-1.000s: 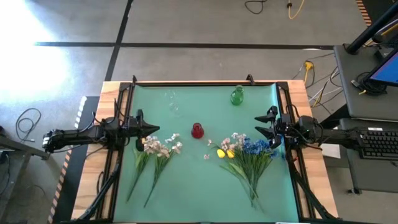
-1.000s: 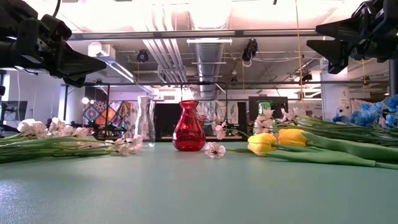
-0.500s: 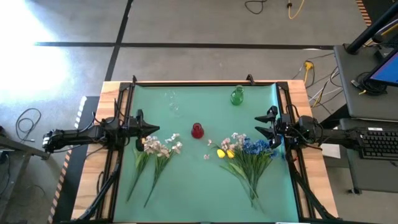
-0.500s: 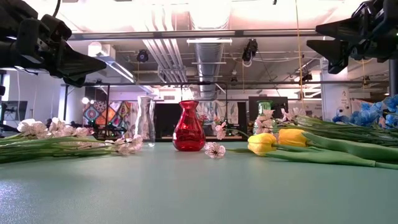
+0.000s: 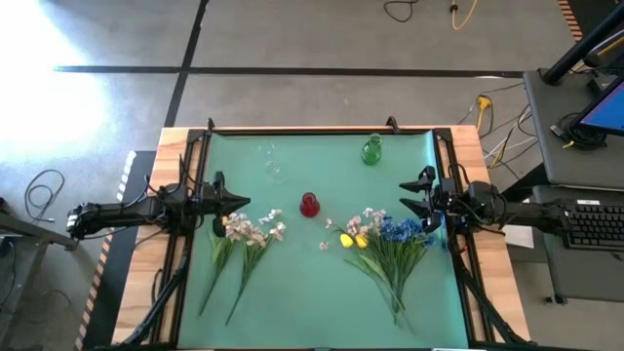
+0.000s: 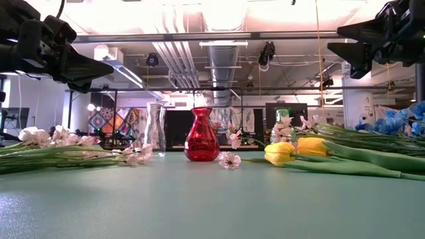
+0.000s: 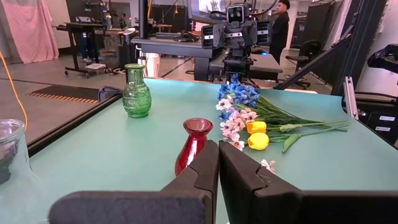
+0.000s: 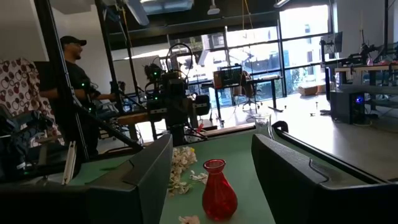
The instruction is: Sort flowers into vase by color
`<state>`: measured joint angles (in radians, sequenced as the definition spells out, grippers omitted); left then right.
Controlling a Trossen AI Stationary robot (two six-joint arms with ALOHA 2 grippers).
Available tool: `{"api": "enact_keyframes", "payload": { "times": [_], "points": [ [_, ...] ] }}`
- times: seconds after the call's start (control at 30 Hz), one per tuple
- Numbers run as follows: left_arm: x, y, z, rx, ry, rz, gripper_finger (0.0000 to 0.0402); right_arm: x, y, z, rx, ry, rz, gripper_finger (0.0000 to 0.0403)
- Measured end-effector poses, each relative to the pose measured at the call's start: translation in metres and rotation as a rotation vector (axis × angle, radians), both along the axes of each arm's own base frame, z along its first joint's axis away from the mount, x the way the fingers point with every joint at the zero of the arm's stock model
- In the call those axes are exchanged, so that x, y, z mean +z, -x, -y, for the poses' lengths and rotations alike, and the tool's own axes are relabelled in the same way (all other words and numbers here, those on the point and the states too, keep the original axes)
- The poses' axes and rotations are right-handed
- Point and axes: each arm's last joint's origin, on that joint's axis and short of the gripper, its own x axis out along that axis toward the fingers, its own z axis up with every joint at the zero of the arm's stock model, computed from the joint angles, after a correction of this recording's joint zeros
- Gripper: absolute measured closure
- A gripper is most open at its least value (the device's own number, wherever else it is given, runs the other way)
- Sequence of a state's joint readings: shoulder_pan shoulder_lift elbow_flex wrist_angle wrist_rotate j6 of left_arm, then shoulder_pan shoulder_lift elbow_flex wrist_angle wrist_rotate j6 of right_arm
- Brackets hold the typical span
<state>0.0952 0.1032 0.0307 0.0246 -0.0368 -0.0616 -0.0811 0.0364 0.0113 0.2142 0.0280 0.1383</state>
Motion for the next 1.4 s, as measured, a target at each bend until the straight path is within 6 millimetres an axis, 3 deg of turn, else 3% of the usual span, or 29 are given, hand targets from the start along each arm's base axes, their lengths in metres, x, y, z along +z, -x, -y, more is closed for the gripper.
{"api": "enact_keyframes", "payload": {
  "times": [0.1,0.27,0.4,0.5,0.63,0.73,0.87,1.1,1.2,1.4],
  "points": [
    [0.0,0.0,0.0,0.0,0.0,0.0,0.0401,0.0,0.0,0.0,-0.002,0.008,-0.001,0.019],
    [0.0,0.0,0.0,0.0,0.0,0.0,0.0401,0.0,0.0,0.0,-0.039,0.193,-0.021,0.019],
    [0.0,0.0,0.0,0.001,-0.004,0.002,0.0401,0.0,0.0,0.0,-0.048,0.246,-0.027,0.019],
    [0.009,0.0,0.0,0.001,0.149,0.12,0.0402,0.0,0.0,0.0,-0.045,0.23,-0.026,0.019],
    [0.032,0.003,0.0,-0.075,0.649,0.408,0.0401,0.0,0.0,0.0,0.007,-0.028,0.004,0.019],
    [0.041,0.007,0.0,-0.1,0.632,0.505,0.0401,0.005,0.001,0.0,0.047,-0.212,0.082,0.019],
    [0.048,0.01,0.0,-0.099,0.529,0.577,0.0401,0.014,0.004,-0.001,0.095,-0.292,0.179,0.019],
    [0.026,-0.018,0.01,-0.014,0.753,0.171,0.0401,0.015,0.003,-0.003,0.192,-0.314,0.139,0.019],
    [0.035,-0.032,0.02,-0.019,0.847,0.049,0.0401,0.015,0.003,-0.003,0.191,-0.315,0.135,0.019],
    [0.05,-0.05,0.042,0.188,0.975,-0.493,0.0401,0.015,0.003,-0.003,0.191,-0.315,0.134,0.019]
  ]
}}
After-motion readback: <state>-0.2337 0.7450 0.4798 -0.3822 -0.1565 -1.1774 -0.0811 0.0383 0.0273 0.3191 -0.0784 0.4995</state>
